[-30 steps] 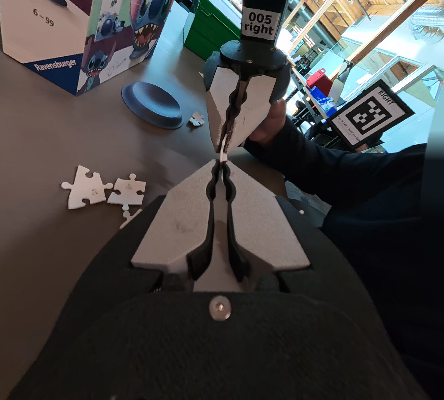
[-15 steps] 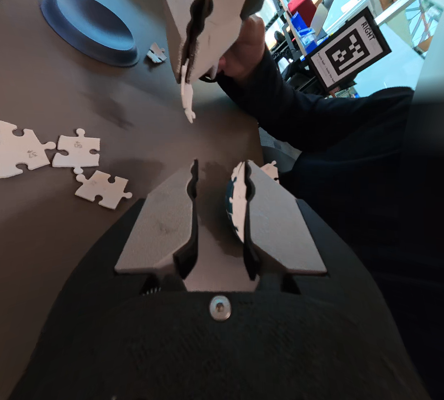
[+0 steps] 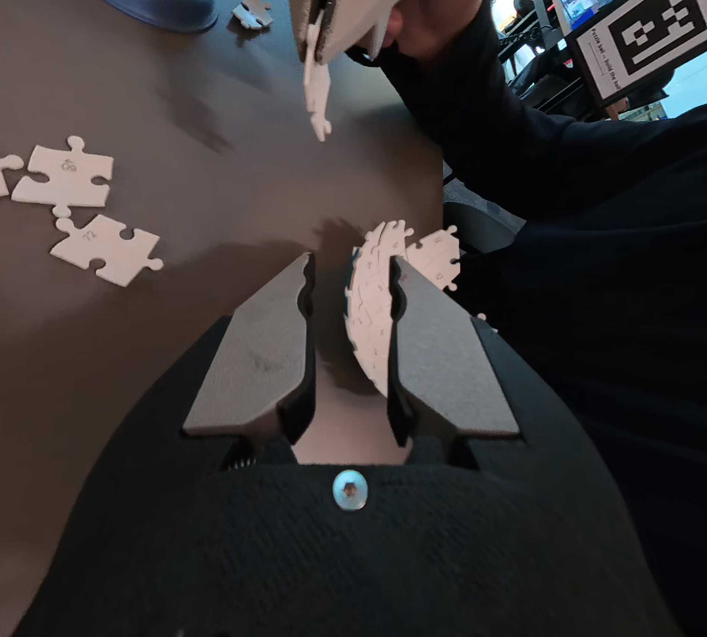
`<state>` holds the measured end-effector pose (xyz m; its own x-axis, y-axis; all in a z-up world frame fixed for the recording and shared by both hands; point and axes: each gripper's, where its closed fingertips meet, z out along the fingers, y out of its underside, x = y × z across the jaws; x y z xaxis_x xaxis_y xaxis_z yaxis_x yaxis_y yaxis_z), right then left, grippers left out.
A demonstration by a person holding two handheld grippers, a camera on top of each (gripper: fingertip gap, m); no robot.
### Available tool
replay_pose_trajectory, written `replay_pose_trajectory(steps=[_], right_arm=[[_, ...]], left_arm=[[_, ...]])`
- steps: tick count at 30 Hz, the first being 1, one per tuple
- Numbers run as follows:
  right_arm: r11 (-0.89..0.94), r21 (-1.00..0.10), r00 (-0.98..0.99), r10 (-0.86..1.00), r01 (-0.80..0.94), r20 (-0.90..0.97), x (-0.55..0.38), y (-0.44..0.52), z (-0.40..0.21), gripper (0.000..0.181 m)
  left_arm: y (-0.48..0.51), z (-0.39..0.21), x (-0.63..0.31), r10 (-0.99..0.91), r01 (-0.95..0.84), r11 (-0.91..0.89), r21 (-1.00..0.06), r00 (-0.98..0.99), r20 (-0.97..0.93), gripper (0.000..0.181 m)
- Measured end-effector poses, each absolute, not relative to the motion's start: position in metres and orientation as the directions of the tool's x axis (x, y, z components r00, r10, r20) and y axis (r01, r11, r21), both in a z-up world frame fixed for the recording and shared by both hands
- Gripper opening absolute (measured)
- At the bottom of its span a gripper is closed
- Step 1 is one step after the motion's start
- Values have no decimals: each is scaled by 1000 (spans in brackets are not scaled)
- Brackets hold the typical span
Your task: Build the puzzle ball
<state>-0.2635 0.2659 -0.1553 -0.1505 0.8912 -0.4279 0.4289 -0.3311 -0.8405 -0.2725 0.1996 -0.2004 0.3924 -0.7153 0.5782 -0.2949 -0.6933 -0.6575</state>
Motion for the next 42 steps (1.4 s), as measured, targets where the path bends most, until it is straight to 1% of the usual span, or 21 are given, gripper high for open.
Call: replay_pose_trajectory(steps=[1,4,8,13,16,18,22,26,31,34,37,39,42], right_arm=[[-331,-839,-156,888,433,-431,-263,263,-156,0],[-334,-837,-161,885,435,-437,-261,256,-157,0],[-353,-836,-162,877,421,-452,-254,246,-151,0],[-377,-819,-136,871,433,-473,-250,230,-150,0],[-390,-818,-128,868,422,-479,-253,217,-144,0],[-385,-825,-129,872,414,-472,-257,206,-139,0],[-363,-814,-100,887,454,-451,-271,192,-150,0],[-347,-793,-56,901,500,-429,-281,192,-170,0],[-280,-771,-22,934,572,-356,-286,199,-187,0],[-266,-750,-25,936,606,-352,-291,203,-196,0],[-249,-727,-28,938,640,-346,-295,207,-205,0],[-238,-709,-35,937,664,-347,-298,207,-211,0],[-231,-691,-38,936,684,-351,-302,208,-215,0]], left_arm=[[199,-202,-273,-712,-294,-697,-654,398,579,31],[194,-201,-272,-706,-284,-702,-653,400,585,3],[188,-197,-278,-680,-241,-718,-652,439,587,3],[190,-195,-299,-559,-60,-760,-647,567,605,4],[190,-189,-314,-502,44,-736,-675,634,588,4],[187,-185,-321,-478,84,-711,-698,670,568,4],[177,-176,-320,-463,165,-696,-699,641,612,6],[171,-171,-325,-458,193,-673,-714,650,606,9],[160,-130,-326,-548,233,-592,-771,585,598,10],[159,-113,-324,-616,123,-548,-828,610,498,7],[165,-120,-325,-658,-89,-518,-851,677,330,1],[169,-137,-324,-682,-252,-528,-811,695,228,0],[176,-168,-319,-728,-489,-525,-696,682,71,0]])
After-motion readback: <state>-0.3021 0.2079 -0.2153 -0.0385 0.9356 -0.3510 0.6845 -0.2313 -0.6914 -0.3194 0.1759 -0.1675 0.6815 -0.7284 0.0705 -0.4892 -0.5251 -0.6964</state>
